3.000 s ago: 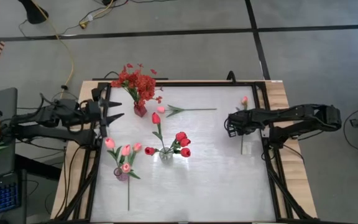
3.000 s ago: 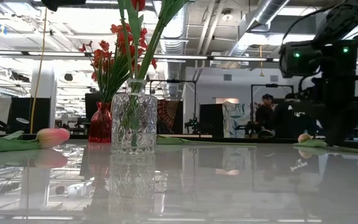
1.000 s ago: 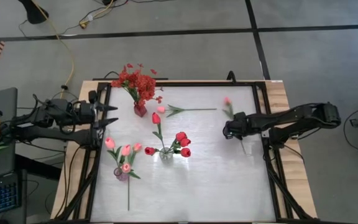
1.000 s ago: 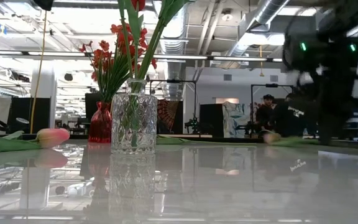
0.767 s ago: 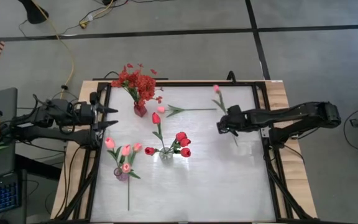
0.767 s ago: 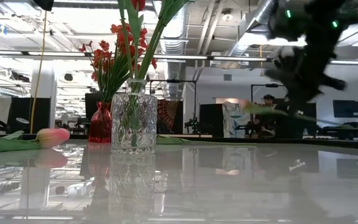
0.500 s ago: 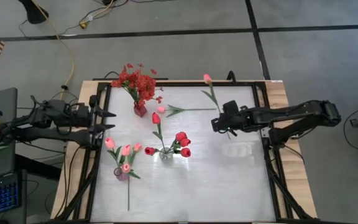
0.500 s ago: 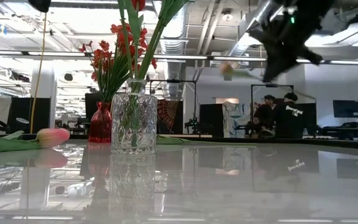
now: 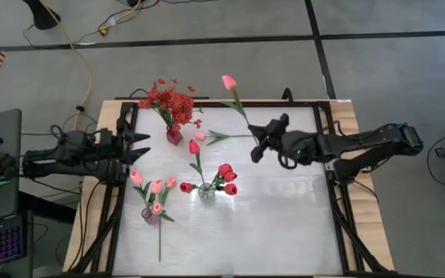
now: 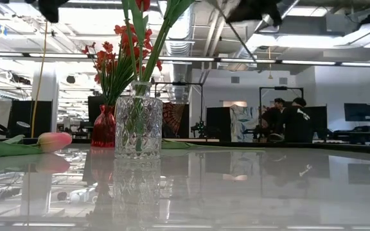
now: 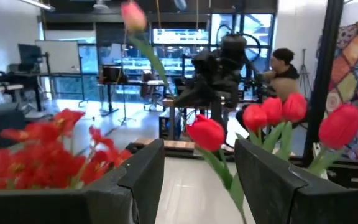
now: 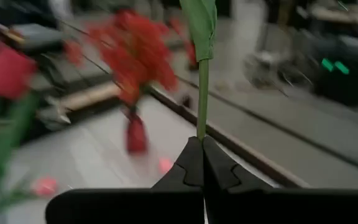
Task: Sort flowers into vase by color
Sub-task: Put the pink flower into the purple vase
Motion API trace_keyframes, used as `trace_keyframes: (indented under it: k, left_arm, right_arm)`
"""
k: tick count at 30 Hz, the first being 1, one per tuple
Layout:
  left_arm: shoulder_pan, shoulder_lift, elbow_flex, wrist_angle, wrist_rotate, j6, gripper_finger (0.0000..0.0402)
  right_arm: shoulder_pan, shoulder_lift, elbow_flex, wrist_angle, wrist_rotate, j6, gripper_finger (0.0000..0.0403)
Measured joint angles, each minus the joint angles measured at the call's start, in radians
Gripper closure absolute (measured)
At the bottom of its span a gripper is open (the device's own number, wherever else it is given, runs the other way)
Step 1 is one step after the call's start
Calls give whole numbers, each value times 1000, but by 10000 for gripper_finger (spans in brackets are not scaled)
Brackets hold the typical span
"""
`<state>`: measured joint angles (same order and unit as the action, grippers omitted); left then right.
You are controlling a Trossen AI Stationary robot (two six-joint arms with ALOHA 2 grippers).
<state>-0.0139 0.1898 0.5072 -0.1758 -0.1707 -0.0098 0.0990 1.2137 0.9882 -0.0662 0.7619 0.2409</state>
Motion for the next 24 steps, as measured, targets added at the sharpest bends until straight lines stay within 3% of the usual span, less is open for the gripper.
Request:
trace_keyframes:
  k: [6,9,12,18,24]
  left_arm:
    - [0,212,15,187,39,36,219]
    - [10,314,54,282,30,58,219]
    - [31,400,126,351,82,79,219]
    - [75,569,275,336,138,109,219]
    - [145,703,412,251,198,120,219]
  right_arm:
    - [-74,22,2,330,-300,-228,388]
    - [-111,53,2,446,-426,-276,388]
    - [-148,80,3,528,-549,-284,388]
    - [-190,146,4,598,-666,-286,388]
    - [-207,239,95,631,-786,-303,388]
